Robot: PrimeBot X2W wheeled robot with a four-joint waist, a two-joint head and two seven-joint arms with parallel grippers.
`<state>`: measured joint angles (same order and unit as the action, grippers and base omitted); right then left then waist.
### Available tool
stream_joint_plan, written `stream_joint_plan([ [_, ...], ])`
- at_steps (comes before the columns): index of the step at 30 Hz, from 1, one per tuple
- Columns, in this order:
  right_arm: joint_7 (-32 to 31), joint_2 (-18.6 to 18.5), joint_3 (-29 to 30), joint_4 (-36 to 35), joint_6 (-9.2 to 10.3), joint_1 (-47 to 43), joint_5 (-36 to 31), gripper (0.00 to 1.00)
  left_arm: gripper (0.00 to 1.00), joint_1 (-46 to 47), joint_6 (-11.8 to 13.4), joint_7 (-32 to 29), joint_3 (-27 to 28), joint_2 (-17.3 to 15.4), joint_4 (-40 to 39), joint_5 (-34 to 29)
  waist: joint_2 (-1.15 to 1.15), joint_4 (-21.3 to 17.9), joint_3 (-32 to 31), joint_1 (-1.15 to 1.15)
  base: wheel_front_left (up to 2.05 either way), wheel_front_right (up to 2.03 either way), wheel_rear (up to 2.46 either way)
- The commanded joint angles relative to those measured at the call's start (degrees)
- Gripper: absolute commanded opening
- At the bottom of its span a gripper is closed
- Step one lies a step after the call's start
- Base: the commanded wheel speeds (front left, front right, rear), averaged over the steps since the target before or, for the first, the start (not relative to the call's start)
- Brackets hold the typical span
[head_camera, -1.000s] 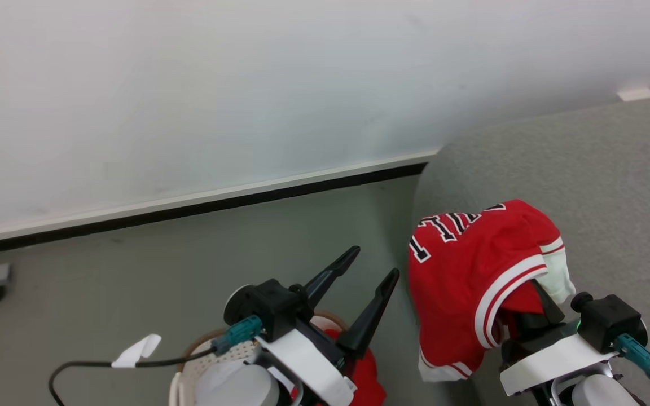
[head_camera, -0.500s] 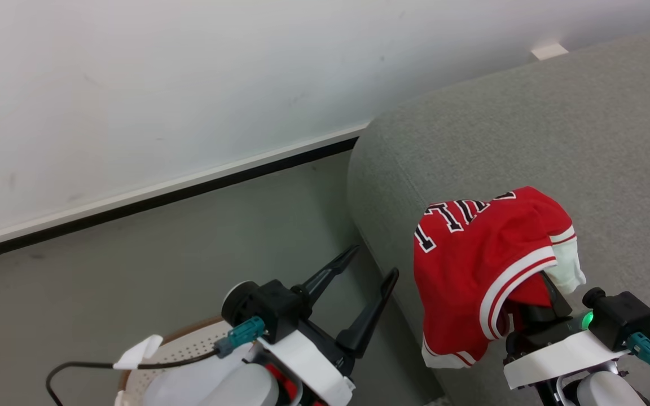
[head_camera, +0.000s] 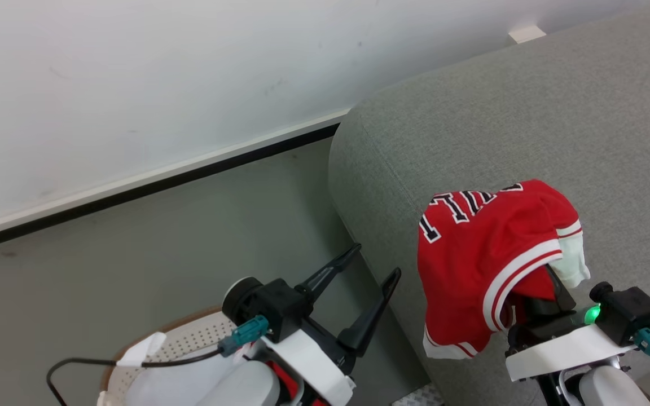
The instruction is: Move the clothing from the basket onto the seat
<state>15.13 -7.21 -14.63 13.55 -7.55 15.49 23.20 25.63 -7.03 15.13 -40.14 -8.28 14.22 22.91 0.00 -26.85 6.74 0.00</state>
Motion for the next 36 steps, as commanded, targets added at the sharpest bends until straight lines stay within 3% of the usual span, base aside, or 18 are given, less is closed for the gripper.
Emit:
stream_joint_plan([
  [1,0.03,0.07,0.12,-0.49,0.12,1.03,0.82,0.0,1.0,0.66,0.03,0.02,-0.01,-0.24,0.03,-0.31,0.0,0.23,0.55,0.0,0.0,0.0,0.0],
  [9,0.02,-3.5,1.0,0.52,0.12,8.11,3.26,0.0,1.0,2.1,-0.24,-0.02,-0.69,-1.35,0.16,-0.81,0.0,1.7,4.77,0.0,0.0,0.0,0.0],
  [18,0.02,-9.39,4.05,5.44,0.12,21.94,8.1,0.0,1.0,5.86,-0.33,-2.06,-1.39,-3.93,-1.79,-1.54,0.0,4.88,14.36,0.0,0.0,0.0,0.0],
  [27,-0.02,-16.9,7.23,17.76,0.12,36.85,10.8,0.0,1.0,9.52,-0.22,-4.47,-1.34,-6.28,-5.06,-2.79,0.0,8.66,24.48,0.0,0.0,0.0,0.0],
  [31,-0.51,-21.08,6.4,23.93,0.12,41.71,10.78,0.0,1.0,10.95,-0.12,-4.9,-1.41,-6.58,-6.19,-3.22,0.0,10.49,27.76,0.0,0.0,0.0,0.0],
  [36,-3.88,-23.6,3.22,31.32,0.12,46.26,10.96,0.0,1.0,11.91,0.09,-5.28,-1.25,-7.45,-6.72,-3.49,0.0,11.66,30.72,0.0,0.0,0.0,0.0],
])
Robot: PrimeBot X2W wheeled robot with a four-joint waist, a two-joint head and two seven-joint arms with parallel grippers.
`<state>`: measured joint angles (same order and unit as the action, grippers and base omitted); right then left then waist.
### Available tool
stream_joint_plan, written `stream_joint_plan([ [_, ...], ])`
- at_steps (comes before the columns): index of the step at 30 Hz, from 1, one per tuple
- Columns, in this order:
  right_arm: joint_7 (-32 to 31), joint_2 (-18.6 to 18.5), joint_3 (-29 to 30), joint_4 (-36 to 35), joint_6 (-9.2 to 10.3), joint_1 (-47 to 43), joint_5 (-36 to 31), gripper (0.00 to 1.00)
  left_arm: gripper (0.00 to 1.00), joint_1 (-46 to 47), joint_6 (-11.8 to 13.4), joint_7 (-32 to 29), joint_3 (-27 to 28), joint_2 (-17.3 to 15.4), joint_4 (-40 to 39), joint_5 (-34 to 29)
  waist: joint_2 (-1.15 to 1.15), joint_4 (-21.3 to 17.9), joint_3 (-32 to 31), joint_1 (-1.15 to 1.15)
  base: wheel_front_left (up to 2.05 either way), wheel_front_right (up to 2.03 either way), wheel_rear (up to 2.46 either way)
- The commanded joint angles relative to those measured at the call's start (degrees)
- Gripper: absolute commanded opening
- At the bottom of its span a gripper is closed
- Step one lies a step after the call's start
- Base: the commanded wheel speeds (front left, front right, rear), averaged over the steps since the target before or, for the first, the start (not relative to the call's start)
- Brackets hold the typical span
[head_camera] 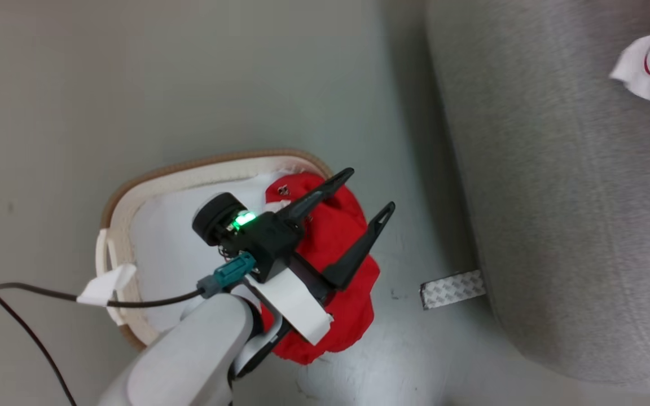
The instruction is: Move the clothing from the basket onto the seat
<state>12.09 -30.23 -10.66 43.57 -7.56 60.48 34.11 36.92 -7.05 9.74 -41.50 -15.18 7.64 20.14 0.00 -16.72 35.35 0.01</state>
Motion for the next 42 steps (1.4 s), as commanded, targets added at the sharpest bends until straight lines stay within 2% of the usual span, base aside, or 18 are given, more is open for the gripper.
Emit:
stream_joint_plan([
  [1,-1.93,-0.77,-1.89,2.71,0.14,1.86,0.29,0.0,1.0,0.64,0.28,0.1,0.17,-0.64,-0.18,-0.7,0.0,1.64,2.5,-0.01,0.0,0.0,0.0],
  [8,-11.64,-2.14,-6.77,12.48,0.14,4.55,2.9,0.0,1.0,-0.44,1.58,0.65,0.8,-0.96,-0.48,0.21,0.0,2.59,4.2,-0.01,0.0,0.0,0.0],
  [9,-13.28,-2.35,-7.58,13.73,0.14,4.72,2.71,0.05,1.0,-0.61,1.55,0.73,0.84,-1.0,-0.42,0.31,0.0,2.72,4.26,-0.01,0.0,0.0,0.0],
  [10,-14.85,-2.31,-8.47,14.81,0.14,4.87,2.51,0.15,1.0,-0.71,1.67,0.96,0.82,-1.06,-0.3,0.41,0.0,2.8,4.28,-0.01,0.0,0.0,0.0],
  [11,-16.18,-2.13,-9.09,15.54,0.14,5.09,2.78,0.17,1.0,-0.77,1.74,1.07,0.87,-1.1,-0.1,0.47,0.0,2.82,4.22,-0.01,0.0,0.0,0.0],
  [13,-17.72,-1.97,-9.97,16.43,0.14,5.5,3.57,0.45,1.0,-0.82,1.86,1.32,0.92,-1.02,0.37,0.71,0.0,2.82,3.87,-0.01,0.0,0.0,0.0],
  [14,-18.07,-1.92,-10.52,16.71,0.14,5.47,3.79,0.78,1.0,-0.84,1.83,1.41,0.95,-0.91,0.65,0.76,0.0,2.79,3.54,-0.01,0.0,0.0,0.0],
  [15,-18.3,-1.89,-10.99,16.91,0.14,5.54,4.0,1.0,1.0,-0.76,1.93,1.53,0.98,-0.78,0.87,0.73,0.0,2.75,3.2,-0.01,0.0,0.0,0.0],
  [26,-18.02,-3.23,-16.94,16.73,0.14,3.61,4.89,1.0,1.0,-1.48,1.91,3.56,1.22,-0.55,4.09,1.61,0.0,2.19,-3.9,-0.01,0.0,0.0,0.0],
  [29,-17.45,-4.42,-20.06,15.06,0.14,1.99,5.03,1.0,1.0,-2.46,1.95,4.5,1.69,-0.26,5.54,2.28,0.0,2.5,-9.19,-0.01,0.0,0.0,0.0],
  [36,-14.8,-7.12,-24.77,7.42,0.14,-1.43,7.15,1.0,1.0,-5.71,2.73,5.35,3.78,0.6,6.9,3.83,0.0,3.79,-18.28,-0.01,0.0,0.0,0.0],
  [42,-12.26,-8.29,-26.05,0.37,0.14,-4.51,9.48,1.0,1.0,-8.12,3.54,5.47,6.1,1.48,6.37,4.3,0.0,5.8,-23.43,-0.01,0.0,0.0,0.0],
])
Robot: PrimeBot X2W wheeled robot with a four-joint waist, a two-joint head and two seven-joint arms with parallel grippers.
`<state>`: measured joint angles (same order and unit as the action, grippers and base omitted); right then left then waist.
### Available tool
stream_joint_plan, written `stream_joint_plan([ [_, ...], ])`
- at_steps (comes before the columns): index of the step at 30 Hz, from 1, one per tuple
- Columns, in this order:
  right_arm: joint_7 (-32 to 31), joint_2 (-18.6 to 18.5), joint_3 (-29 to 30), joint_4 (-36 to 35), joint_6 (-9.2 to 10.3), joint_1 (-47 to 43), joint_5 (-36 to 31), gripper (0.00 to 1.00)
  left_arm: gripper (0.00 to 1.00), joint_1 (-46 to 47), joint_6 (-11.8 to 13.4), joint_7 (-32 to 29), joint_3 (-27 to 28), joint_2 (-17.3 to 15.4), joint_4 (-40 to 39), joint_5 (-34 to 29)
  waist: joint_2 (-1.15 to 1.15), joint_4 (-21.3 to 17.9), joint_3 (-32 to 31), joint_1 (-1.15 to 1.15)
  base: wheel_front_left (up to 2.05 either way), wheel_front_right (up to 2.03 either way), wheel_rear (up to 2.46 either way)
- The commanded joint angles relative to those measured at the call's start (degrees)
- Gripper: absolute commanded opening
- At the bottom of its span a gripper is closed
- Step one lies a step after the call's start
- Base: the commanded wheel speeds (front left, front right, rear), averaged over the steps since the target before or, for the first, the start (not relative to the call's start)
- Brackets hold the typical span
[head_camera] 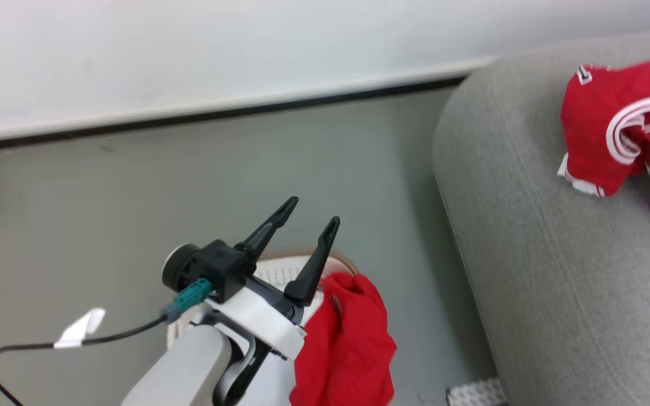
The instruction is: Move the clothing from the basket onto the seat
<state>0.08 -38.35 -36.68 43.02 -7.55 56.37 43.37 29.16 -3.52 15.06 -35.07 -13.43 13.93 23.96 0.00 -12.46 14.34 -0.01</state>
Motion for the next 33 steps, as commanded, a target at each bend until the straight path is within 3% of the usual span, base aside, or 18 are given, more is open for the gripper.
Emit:
stream_joint_plan([
  [1,0.41,-0.23,0.0,-0.33,0.12,-1.14,0.73,1.0,1.0,-0.88,0.03,0.11,0.39,-0.12,-0.24,0.43,0.0,2.04,-3.3,0.01,0.0,0.0,0.0],
  [8,6.24,0.87,1.02,-9.61,0.12,-8.25,1.34,1.0,1.0,-4.82,0.96,0.08,5.48,0.44,-1.93,-0.31,0.0,5.36,-8.12,0.01,0.0,0.0,0.0],
  [16,12.87,5.94,7.95,-16.43,0.13,-18.68,-2.49,1.0,1.0,-10.54,2.29,0.09,12.78,0.04,-3.0,-0.89,0.0,7.62,-11.63,0.01,0.0,0.0,0.0],
  [27,15.09,20.79,24.83,-28.42,0.13,-38.5,-14.66,1.0,1.0,-20.98,5.85,0.1,22.78,1.03,-5.64,-4.88,0.0,6.53,-13.34,0.01,0.0,0.0,0.0],
  [33,15.12,28.63,30.83,-31.29,0.13,-47.09,-19.48,1.0,1.0,-25.99,4.55,0.1,27.61,3.72,-7.2,-7.13,0.0,5.82,-13.37,0.01,0.0,0.0,0.0],
])
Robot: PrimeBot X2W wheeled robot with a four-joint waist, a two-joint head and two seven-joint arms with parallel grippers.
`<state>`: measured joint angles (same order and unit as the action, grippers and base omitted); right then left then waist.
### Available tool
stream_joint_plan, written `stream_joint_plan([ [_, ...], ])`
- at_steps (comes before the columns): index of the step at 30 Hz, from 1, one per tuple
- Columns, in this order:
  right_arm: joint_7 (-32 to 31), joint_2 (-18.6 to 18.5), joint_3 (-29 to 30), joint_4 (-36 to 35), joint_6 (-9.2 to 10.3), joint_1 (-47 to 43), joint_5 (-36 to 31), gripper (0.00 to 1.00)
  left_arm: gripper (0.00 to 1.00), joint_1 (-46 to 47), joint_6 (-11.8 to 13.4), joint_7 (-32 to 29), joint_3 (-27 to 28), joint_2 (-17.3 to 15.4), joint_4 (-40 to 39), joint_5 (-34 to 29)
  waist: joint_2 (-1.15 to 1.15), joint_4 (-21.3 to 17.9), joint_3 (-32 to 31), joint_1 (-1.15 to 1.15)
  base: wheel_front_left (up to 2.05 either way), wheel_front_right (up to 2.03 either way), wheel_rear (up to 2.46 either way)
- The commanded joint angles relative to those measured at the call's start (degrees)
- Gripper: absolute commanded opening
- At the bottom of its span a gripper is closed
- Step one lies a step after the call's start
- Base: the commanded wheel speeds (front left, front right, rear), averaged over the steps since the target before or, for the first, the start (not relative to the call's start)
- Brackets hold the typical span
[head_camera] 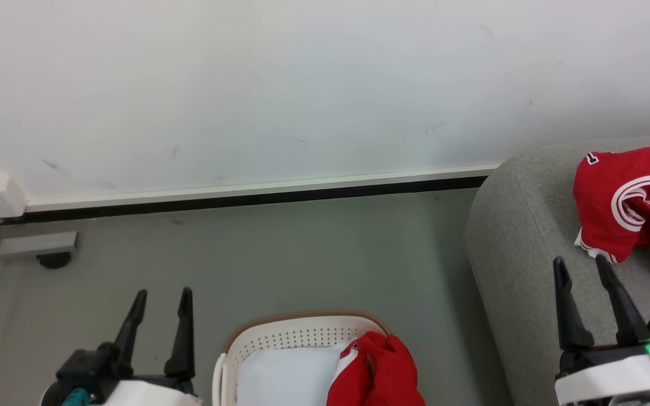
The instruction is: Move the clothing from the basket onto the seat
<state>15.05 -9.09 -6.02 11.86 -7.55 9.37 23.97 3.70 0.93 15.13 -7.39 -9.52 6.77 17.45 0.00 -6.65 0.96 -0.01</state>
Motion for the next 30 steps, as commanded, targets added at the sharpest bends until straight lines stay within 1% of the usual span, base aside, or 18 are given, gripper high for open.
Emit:
stream_joint_plan([
  [1,0.16,-0.07,0.34,0.12,0.13,-1.02,-1.14,1.0,1.0,-1.05,-0.4,0.02,0.51,0.18,0.16,-1.25,0.0,-0.06,0.01,0.01,0.0,0.0,0.0],
  [3,0.16,1.35,0.54,0.7,0.13,-2.21,-2.06,1.0,1.0,-1.57,-1.45,0.02,1.71,1.13,0.15,-2.07,0.0,-0.14,0.04,0.01,0.0,0.0,0.0],
  [7,0.17,2.09,0.54,1.9,0.13,-3.13,-3.94,1.0,1.0,-2.54,-3.17,0.02,3.71,2.78,0.85,-4.06,0.0,-0.06,-0.02,0.01,0.0,0.0,0.0],
  [12,0.17,2.63,0.35,2.37,0.13,-2.37,-4.67,1.0,1.0,-2.34,-4.76,0.02,5.26,4.36,1.39,-5.58,0.0,0.12,-0.04,0.01,0.0,0.0,0.0],
  [19,0.17,2.44,0.26,2.13,0.13,-1.53,-4.84,1.0,1.0,-1.59,-6.18,0.02,6.49,5.64,1.85,-7.06,0.0,0.14,-0.07,0.01,0.0,0.0,0.0],
  [30,0.18,2.79,0.0,2.85,0.13,-1.39,-4.23,1.0,1.0,-1.21,-7.35,0.03,7.53,6.35,2.39,-7.99,0.0,-0.08,0.08,0.01,0.0,0.0,0.0],
])
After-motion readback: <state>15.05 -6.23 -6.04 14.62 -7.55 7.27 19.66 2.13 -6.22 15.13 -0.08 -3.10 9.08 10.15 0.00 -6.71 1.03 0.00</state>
